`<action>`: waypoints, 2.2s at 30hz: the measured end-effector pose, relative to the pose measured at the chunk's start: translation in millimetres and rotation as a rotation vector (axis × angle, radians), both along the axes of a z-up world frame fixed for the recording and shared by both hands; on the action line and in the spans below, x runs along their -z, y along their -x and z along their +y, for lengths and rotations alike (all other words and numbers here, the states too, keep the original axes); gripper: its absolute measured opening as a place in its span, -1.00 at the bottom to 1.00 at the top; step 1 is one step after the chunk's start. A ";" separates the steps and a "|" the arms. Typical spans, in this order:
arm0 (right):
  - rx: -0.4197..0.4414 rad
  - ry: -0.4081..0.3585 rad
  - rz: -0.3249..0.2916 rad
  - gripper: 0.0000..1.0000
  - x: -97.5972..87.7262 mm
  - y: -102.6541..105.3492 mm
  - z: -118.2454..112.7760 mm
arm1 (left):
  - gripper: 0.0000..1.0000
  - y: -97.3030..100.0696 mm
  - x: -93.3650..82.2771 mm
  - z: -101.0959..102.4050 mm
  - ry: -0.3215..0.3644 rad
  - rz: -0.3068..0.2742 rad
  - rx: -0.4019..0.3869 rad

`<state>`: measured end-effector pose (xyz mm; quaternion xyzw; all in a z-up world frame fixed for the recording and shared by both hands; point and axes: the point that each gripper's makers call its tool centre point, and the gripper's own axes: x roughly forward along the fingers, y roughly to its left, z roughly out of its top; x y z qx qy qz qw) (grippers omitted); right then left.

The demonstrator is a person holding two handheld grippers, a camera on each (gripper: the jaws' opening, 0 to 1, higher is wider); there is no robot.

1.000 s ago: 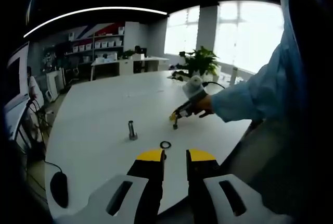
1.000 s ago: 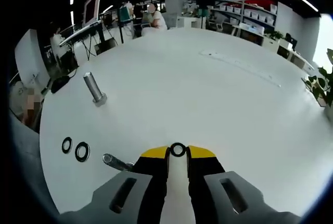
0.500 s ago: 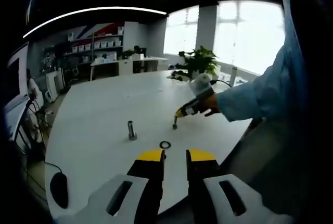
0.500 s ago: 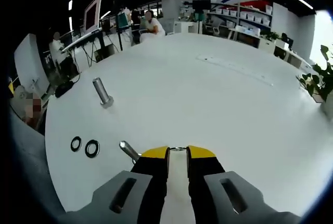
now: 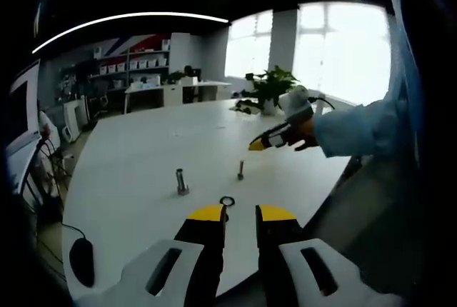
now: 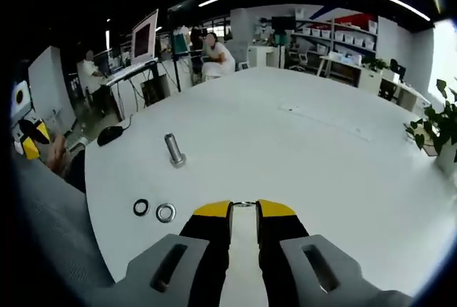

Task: Place the washer onto the threaded stud by aligning its center hole with the stud, sliding it down to the base, and recovering from edge contact or off-axis alignment until the washer reaches the visible bottom stop.

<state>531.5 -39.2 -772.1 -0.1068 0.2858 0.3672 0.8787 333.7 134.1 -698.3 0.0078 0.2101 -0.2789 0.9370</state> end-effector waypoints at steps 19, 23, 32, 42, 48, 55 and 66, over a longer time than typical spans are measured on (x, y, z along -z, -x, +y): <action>-0.131 0.102 0.024 -0.70 26.3 8.3 23.7 | -0.71 -0.5 -0.7 0.7 0.004 -0.004 -0.004; -0.134 0.107 0.024 -0.70 26.3 5.9 24.0 | -0.71 -0.7 -0.9 1.2 0.005 -0.004 -0.007; -0.146 0.133 0.033 -0.70 30.9 1.5 23.8 | -0.71 -0.7 -0.9 1.3 0.006 -0.005 -0.009; -0.153 0.158 0.061 -0.70 39.5 -1.4 22.5 | -0.71 -0.8 -0.9 1.6 0.006 -0.005 -0.009; -0.154 0.162 0.073 -0.70 43.5 -0.5 22.6 | -0.71 -0.9 -0.7 1.6 0.006 -0.004 -0.009; -0.153 0.162 0.088 -0.65 46.7 1.9 22.1 | -0.71 -0.9 -0.5 1.7 0.005 -0.003 -0.008; -0.059 0.094 0.018 -0.65 8.4 3.5 0.9 | -0.71 -1.2 -1.5 1.6 0.004 -0.008 -0.007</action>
